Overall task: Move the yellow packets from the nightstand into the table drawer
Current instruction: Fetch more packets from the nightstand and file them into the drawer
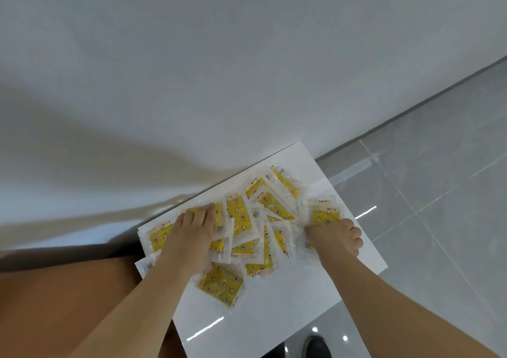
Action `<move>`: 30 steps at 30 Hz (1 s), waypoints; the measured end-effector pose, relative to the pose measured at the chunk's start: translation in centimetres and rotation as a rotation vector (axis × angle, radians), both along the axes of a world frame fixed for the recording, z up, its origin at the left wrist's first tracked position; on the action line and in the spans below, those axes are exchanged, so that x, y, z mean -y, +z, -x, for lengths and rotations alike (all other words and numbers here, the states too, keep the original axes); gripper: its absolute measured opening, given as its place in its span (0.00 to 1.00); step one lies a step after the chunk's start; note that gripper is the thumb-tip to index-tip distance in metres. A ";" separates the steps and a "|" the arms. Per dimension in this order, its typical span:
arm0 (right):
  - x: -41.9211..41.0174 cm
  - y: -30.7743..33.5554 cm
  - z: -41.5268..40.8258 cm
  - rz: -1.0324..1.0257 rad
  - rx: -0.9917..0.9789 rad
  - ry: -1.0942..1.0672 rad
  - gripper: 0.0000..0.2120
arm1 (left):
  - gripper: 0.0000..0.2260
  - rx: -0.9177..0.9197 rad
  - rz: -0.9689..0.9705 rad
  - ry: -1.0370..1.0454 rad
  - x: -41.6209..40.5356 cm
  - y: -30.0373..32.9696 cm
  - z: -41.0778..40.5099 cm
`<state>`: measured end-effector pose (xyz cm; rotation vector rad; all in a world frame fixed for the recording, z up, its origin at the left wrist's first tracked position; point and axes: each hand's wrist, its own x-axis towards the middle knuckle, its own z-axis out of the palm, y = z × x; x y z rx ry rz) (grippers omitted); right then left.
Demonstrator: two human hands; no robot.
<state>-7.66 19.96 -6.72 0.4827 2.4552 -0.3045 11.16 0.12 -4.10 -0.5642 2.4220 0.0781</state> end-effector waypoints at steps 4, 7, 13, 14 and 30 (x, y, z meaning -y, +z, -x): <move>-0.1 0.3 -0.1 0.056 -0.075 0.050 0.32 | 0.49 -0.011 -0.058 0.028 0.3 0.1 0.1; -0.2 0.5 -0.2 0.112 -0.091 0.040 0.27 | 0.43 -0.027 -0.094 0.089 0.1 -0.2 0.2; -0.9 0.8 0.0 0.161 -0.132 0.180 0.30 | 0.42 -0.012 -0.006 0.086 -1.0 -1.2 0.4; -0.9 0.9 0.2 0.149 -0.138 0.202 0.30 | 0.45 0.013 0.006 0.073 -1.2 -1.2 0.3; -0.6 1.8 3.9 0.350 0.012 0.354 0.16 | 0.27 -0.138 0.153 0.139 -1.8 0.7 2.2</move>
